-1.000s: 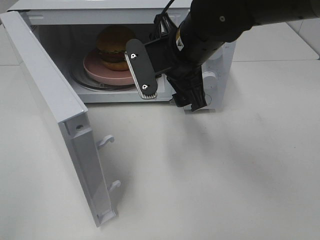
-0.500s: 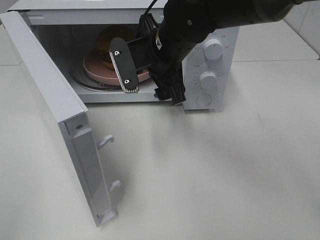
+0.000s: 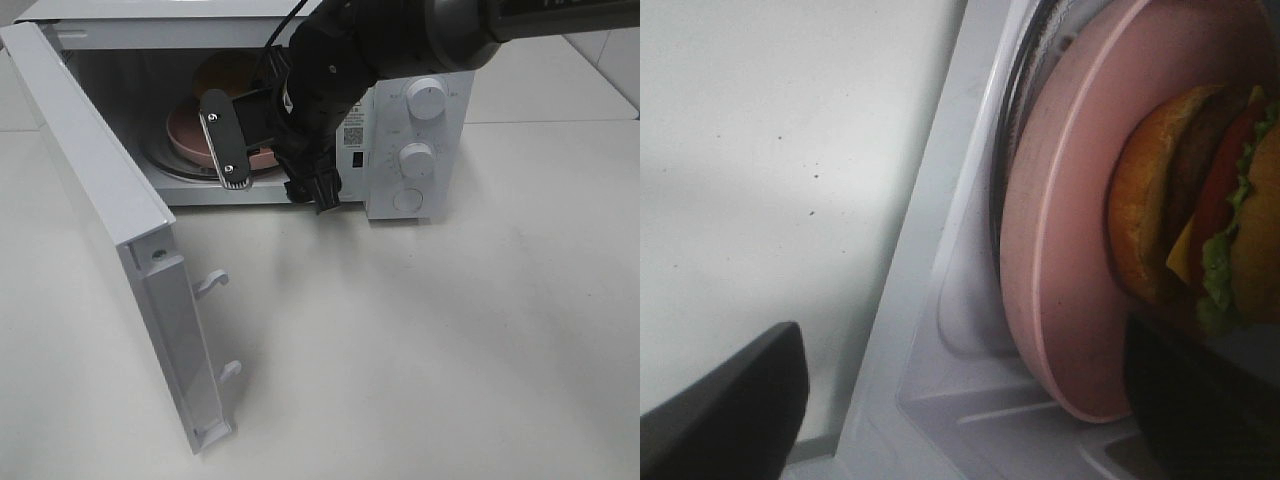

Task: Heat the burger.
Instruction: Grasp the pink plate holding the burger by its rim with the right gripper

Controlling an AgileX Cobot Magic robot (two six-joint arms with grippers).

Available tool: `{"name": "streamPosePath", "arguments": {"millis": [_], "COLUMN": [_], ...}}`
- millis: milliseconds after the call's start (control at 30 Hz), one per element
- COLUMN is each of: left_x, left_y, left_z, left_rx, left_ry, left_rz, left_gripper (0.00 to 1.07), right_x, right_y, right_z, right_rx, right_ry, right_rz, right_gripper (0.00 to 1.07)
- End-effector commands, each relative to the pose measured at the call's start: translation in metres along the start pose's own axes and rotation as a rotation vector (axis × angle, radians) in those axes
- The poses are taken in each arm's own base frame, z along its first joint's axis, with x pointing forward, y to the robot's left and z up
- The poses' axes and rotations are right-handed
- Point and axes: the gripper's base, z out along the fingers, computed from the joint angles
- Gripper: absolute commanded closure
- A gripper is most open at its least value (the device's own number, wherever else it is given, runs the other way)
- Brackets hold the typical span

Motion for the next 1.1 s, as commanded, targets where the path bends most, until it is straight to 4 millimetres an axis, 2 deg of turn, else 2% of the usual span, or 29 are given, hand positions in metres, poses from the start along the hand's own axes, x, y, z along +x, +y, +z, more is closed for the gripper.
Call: {"name": "streamPosePath", "arguments": {"millis": [33, 433, 767, 1100], "left_x": [0.001, 0.001, 0.001, 0.001], "left_y": [-0.001, -0.001, -0.001, -0.001], "left_z": [-0.002, -0.002, -0.002, -0.002], "left_rx": [0.005, 0.005, 0.005, 0.005], "left_ry": [-0.025, -0.025, -0.025, -0.025], "left_rz": [-0.010, -0.010, -0.010, -0.010], "left_gripper": [0.07, 0.07, 0.07, 0.07], "right_x": [0.003, 0.003, 0.001, 0.000], "right_y": [-0.004, -0.006, 0.001, -0.002], "right_z": [0.011, 0.038, 0.051, 0.065], "right_rx": [0.002, 0.005, -0.003, 0.010], "right_ry": [0.007, 0.013, 0.006, -0.003], "right_rz": [0.036, 0.046, 0.040, 0.062], "right_gripper": [0.25, 0.27, 0.29, 0.30]}}
